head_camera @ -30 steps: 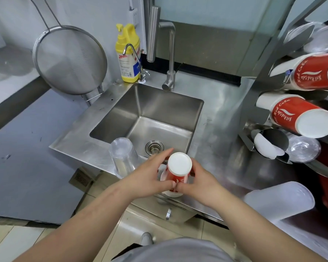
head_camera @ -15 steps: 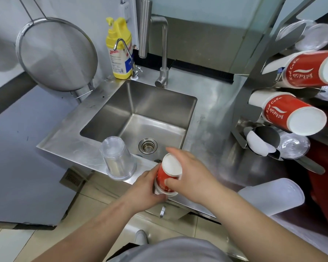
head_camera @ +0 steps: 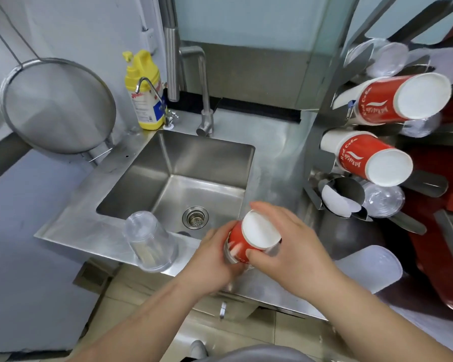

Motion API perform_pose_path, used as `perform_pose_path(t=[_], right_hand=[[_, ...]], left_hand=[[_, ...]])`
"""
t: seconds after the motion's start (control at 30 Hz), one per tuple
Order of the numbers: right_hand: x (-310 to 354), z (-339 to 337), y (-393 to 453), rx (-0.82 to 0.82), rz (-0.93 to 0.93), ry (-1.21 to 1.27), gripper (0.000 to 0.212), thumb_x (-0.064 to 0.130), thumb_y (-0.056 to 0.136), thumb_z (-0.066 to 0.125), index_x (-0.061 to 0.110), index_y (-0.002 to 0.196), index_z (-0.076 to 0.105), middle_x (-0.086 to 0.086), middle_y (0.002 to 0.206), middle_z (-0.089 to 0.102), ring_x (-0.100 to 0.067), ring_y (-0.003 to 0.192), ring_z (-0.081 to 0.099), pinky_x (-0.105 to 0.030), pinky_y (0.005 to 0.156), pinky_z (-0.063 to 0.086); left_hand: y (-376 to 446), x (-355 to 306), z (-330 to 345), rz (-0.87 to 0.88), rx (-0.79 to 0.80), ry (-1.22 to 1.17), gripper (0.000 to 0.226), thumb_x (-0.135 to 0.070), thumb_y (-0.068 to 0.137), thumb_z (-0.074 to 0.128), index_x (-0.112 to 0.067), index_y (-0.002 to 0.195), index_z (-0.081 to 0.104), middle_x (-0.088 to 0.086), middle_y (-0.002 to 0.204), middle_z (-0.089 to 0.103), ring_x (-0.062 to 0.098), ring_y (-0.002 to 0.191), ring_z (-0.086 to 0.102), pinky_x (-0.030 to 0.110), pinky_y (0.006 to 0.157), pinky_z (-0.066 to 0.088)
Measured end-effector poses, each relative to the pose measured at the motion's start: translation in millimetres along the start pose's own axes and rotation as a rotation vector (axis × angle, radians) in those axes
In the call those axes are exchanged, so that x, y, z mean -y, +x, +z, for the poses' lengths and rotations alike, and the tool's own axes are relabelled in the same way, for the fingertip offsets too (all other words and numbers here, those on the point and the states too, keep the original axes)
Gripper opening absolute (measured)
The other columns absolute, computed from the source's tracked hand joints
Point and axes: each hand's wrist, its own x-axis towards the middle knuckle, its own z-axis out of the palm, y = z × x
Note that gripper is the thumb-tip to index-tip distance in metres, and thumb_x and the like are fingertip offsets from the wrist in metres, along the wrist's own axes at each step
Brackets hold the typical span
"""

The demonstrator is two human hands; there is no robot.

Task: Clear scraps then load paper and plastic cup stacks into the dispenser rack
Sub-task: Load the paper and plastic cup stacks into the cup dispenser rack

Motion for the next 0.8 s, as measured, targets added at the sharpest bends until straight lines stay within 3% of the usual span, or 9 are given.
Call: perform_pose_path(t=[0.1,0.27,0.53,0.8], right_hand=[[6.5,-35.6,0.7,-0.116,-0.053,0.017,0.074,0.027,0.065,0.080,0.052,0.124,0.044,0.029,0.119,0.049,0.026,0.109,0.039,0.004,0.090,0.026],[13.4,-98.0,-1.6,-0.318,-0.112,-0.054,0.077,0.028,0.064,0.082,0.053,0.126,0.043,0.037,0.119,0.046,0.025,0.110,0.040,0.004,0.089,0.026],[29.7,-173.4,-22.8,-0.581,-0.197,-0.078,0.076,0.036,0.066,0.081,0.053,0.129,0.043,0.033,0.126,0.051,0.011,0.118,0.047,-0.004,0.092,0.036],[4.4,-183.4,-63.3,-0.669,-0.212,-0.115,0.082,0.027,0.061,0.080,0.049,0.130,0.043,0.035,0.128,0.048,0.008,0.119,0.049,-0.005,0.091,0.038]], left_hand=[[19.1,-38.1,-5.4,0.096,-0.001,-0.036,0.082,-0.037,0.065,0.076,-0.033,0.140,0.044,-0.006,0.128,0.050,0.007,0.123,0.048,0.030,0.104,0.043],[51.3,-104.4,-13.5,0.299,-0.026,0.001,0.085,-0.021,0.072,0.082,-0.034,0.145,0.039,-0.007,0.134,0.045,0.007,0.127,0.044,0.029,0.107,0.039],[81.2,-201.0,-12.4,0.595,-0.047,0.031,0.087,-0.017,0.071,0.083,-0.033,0.145,0.038,-0.006,0.135,0.046,0.000,0.129,0.040,0.035,0.108,0.041],[77.7,-210.9,30.7,0.749,-0.046,0.002,0.086,-0.025,0.071,0.079,-0.052,0.139,0.034,-0.017,0.138,0.042,0.004,0.136,0.038,0.032,0.109,0.040]])
